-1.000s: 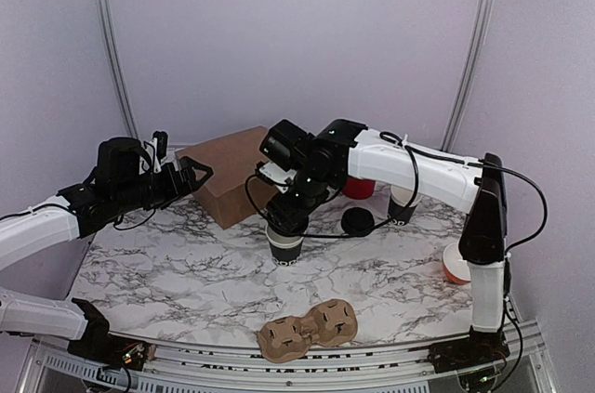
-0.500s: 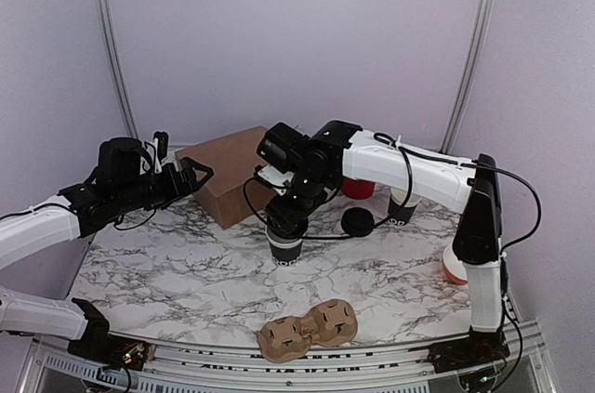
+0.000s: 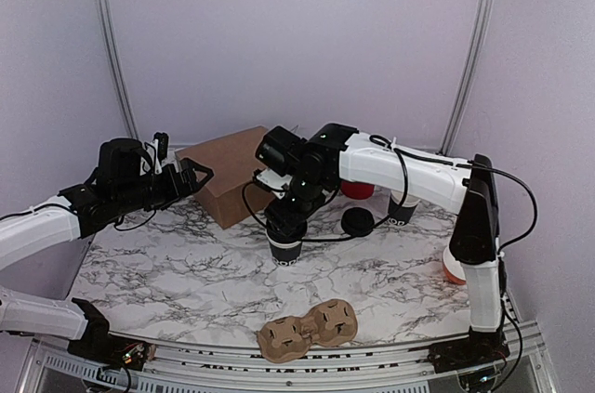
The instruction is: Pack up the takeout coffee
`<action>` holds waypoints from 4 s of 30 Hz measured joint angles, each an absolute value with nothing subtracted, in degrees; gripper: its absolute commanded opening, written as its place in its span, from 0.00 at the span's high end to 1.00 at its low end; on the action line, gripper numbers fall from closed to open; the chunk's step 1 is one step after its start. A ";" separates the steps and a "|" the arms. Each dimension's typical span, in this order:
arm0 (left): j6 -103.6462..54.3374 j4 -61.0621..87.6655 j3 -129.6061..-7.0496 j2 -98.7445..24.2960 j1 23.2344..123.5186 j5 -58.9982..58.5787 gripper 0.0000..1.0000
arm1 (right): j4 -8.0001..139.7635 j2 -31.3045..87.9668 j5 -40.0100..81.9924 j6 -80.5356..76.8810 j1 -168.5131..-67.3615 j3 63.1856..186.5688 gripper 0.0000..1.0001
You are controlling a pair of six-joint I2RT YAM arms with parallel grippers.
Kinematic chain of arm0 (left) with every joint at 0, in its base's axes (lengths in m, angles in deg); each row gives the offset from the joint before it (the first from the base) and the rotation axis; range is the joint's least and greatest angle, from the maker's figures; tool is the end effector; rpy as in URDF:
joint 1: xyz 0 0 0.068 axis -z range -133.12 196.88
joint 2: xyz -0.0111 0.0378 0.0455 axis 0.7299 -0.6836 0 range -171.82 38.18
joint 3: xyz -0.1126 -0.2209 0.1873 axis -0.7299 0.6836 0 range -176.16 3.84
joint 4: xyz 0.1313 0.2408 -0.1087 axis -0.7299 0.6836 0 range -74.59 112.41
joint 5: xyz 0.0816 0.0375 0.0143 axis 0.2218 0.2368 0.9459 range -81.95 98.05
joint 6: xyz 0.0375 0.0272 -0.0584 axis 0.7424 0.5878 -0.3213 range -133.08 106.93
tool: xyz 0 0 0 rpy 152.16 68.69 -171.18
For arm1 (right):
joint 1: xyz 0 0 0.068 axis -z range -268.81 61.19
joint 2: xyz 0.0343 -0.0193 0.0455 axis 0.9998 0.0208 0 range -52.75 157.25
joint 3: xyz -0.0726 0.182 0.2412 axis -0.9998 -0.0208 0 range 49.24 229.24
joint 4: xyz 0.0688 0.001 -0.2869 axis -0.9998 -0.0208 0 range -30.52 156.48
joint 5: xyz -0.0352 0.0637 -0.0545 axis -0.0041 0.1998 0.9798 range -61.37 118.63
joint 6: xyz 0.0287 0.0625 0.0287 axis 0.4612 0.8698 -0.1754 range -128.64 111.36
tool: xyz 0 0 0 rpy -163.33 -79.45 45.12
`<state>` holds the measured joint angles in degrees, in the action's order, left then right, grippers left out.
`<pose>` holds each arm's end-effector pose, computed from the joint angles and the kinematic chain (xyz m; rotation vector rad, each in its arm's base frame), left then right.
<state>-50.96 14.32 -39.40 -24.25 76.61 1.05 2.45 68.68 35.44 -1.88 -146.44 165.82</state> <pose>0.2514 -0.1524 0.3043 -0.0533 1.9908 -0.9039 0.2802 0.4282 0.2812 -1.1595 2.5094 0.1355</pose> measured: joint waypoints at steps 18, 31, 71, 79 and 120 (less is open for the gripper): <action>-50.18 14.32 -38.94 -24.25 76.61 1.05 0.01 | 1.18 69.75 35.27 -1.90 -147.07 168.16 0.35; -49.98 14.30 -38.90 -24.25 76.61 1.05 0.01 | 0.31 70.49 35.66 -1.92 -147.20 168.20 0.35; -49.72 14.30 -38.88 -24.91 76.61 1.07 0.01 | 0.02 70.71 37.28 -2.49 -147.20 168.59 0.33; -49.70 13.97 -38.88 -26.07 76.61 0.98 0.01 | 0.06 70.71 37.28 -2.49 -147.20 168.57 0.32; -49.72 13.95 -38.81 -26.50 76.61 0.33 0.01 | -0.28 70.80 37.21 -2.47 -147.20 169.12 0.31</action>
<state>-49.72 13.95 -38.81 -26.50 76.61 0.33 -0.28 70.80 37.21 -2.47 -147.20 169.12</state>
